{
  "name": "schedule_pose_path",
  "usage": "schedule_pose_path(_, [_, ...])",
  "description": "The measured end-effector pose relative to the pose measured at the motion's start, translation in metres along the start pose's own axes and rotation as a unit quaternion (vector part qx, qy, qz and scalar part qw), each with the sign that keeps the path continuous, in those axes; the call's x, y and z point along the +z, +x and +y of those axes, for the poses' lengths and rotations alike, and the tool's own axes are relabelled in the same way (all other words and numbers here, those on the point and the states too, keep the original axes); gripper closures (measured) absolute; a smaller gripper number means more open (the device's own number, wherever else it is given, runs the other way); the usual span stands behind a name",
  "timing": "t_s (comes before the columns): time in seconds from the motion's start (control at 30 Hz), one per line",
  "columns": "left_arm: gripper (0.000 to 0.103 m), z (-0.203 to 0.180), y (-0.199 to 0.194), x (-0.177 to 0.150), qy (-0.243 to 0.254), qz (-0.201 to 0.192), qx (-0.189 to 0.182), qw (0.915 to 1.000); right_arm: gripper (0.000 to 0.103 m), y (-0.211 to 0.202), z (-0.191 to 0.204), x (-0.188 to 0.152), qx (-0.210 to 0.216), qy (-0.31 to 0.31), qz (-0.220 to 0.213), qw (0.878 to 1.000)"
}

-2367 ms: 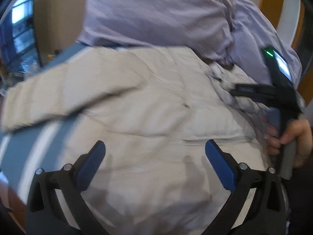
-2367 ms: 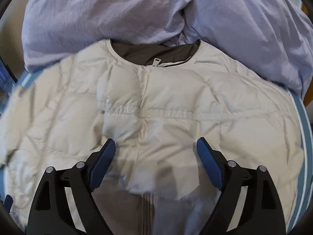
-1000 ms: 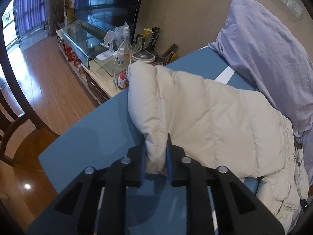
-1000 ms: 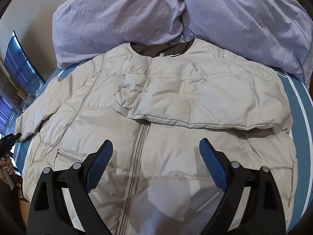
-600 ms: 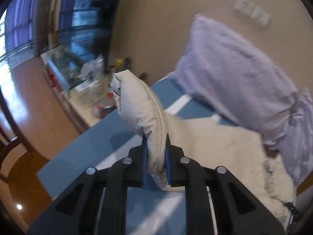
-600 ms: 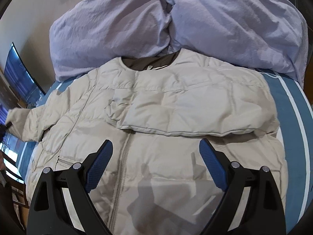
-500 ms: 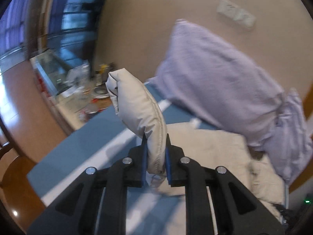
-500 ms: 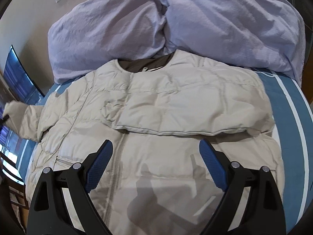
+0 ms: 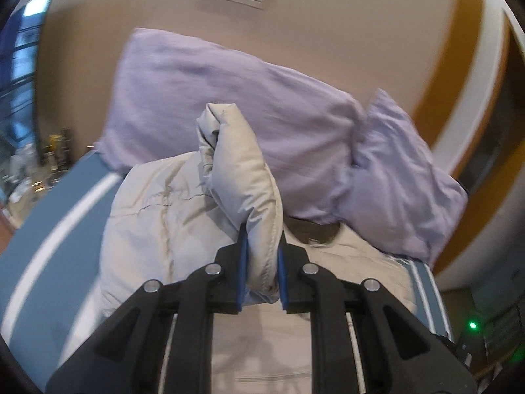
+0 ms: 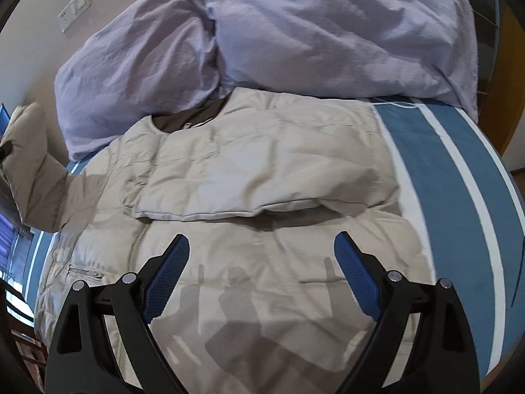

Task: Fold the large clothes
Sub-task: 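Lift and fold the sleeve across the jacket front with the left gripper, release, then grasp the jacket hem edge with both grippers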

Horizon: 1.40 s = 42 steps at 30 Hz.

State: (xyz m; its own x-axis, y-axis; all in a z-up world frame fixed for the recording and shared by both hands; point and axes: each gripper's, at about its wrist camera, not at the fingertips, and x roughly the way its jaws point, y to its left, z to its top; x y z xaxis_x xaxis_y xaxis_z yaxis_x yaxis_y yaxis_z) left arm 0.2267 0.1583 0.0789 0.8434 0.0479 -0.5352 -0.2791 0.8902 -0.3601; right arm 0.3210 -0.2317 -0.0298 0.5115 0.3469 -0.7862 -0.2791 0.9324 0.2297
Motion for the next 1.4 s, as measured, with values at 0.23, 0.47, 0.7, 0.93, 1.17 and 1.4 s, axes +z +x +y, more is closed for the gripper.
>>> schedule_pose_path(0.23, [0.087, -0.074, 0.047, -0.036, 0.053, 0.049, -0.055, 0.9959, 0.011, 0.004, -0.018, -0.003, 0.0, 0.013, 0.004, 1.0])
schedule_pose_path(0.47, [0.087, -0.101, 0.105, -0.079, 0.087, 0.131, -0.029, 0.9871, 0.011, 0.007, -0.027, -0.006, 0.002, 0.019, 0.011, 1.0])
schedule_pose_path(0.7, [0.068, -0.102, 0.113, -0.092, 0.094, 0.165, -0.03, 0.9814, 0.011, 0.008, -0.032, -0.007, 0.002, 0.022, 0.013, 1.0])
schedule_pose_path(0.93, [0.052, -0.092, 0.102, -0.075, 0.101, 0.127, 0.004, 0.9867, 0.011, 0.007, -0.035, -0.007, 0.004, 0.026, 0.009, 1.0])
schedule_pose_path(1.17, [0.052, -0.08, 0.139, -0.093, 0.11, 0.156, 0.068, 0.9793, 0.011, 0.007, -0.035, -0.007, 0.0, 0.023, 0.009, 1.0])
schedule_pose_path(1.4, [0.05, -0.088, 0.176, -0.122, 0.163, 0.178, 0.133, 0.9612, 0.011, 0.011, -0.035, -0.008, -0.005, 0.02, 0.015, 1.0])
